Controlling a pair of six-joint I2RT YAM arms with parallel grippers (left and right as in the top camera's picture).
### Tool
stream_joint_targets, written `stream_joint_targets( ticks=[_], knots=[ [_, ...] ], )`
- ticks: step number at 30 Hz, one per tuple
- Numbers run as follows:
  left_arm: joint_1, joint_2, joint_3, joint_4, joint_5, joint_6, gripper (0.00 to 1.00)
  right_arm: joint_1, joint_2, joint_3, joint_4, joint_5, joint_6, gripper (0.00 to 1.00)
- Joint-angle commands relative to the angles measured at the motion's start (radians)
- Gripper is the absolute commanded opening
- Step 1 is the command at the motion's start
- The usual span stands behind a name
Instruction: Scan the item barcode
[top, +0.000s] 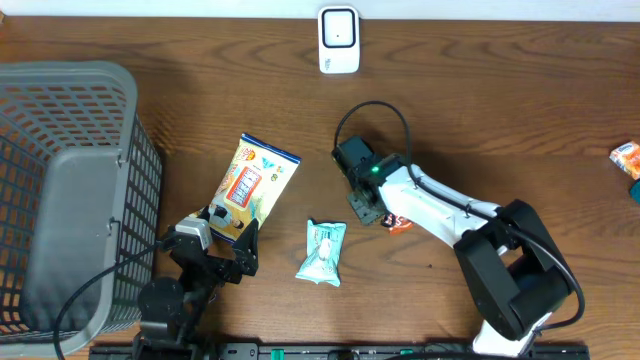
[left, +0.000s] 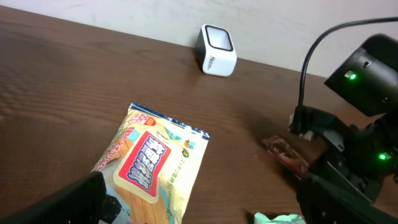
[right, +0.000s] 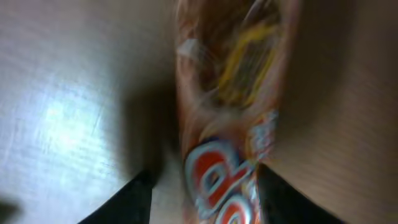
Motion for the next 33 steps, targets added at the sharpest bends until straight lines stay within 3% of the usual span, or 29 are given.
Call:
stream_joint_targets(
  ticks=[1, 5, 7, 9, 16, 17, 23, 28, 33],
  knots=[
    [0.003, -0.002, -0.015, -0.024, 0.016, 0.020, 0.98, -0.004, 0.010, -0.071, 0.045, 0.093, 0.010, 0.55],
    [0.003, -0.002, -0.015, -0.024, 0.016, 0.020, 0.98, -0.004, 0.018, -0.130, 0.089, 0.098, 0.010, 0.54],
    [0.003, -0.002, -0.015, -0.024, 0.016, 0.020, 0.98, -0.004, 0.018, -0.152, 0.084, 0.098, 0.010, 0.45],
    [0.003, -0.002, -0.015, -0.024, 0.016, 0.020, 0.98, -0.004, 0.018, -0.168, 0.061, 0.090, 0.013, 0.28],
    [0.003, -0.002, -0.015, -0.024, 0.016, 0.020, 0.98, -0.006, 0.018, -0.202, -0.009, 0.039, 0.080, 0.01],
    [0.003, -0.002, -0.015, -0.024, 0.016, 0.020, 0.98, -0.009, 0.018, -0.200, -0.007, 0.003, 0.069, 0.01],
    [0.003, -0.002, -0.015, -0.024, 0.016, 0.020, 0.98, -0.076, 0.018, -0.079, -0.115, -0.453, -0.139, 0.01],
    [0.003, -0.002, -0.015, -0.024, 0.016, 0.020, 0.98, -0.198, 0.018, 0.034, -0.298, -1.071, -0.532, 0.01],
    [0.003, -0.002, -0.015, -0.024, 0.016, 0.020, 0.98, -0.314, 0.019, 0.029, -0.344, -1.284, -0.668, 0.01]
  ],
)
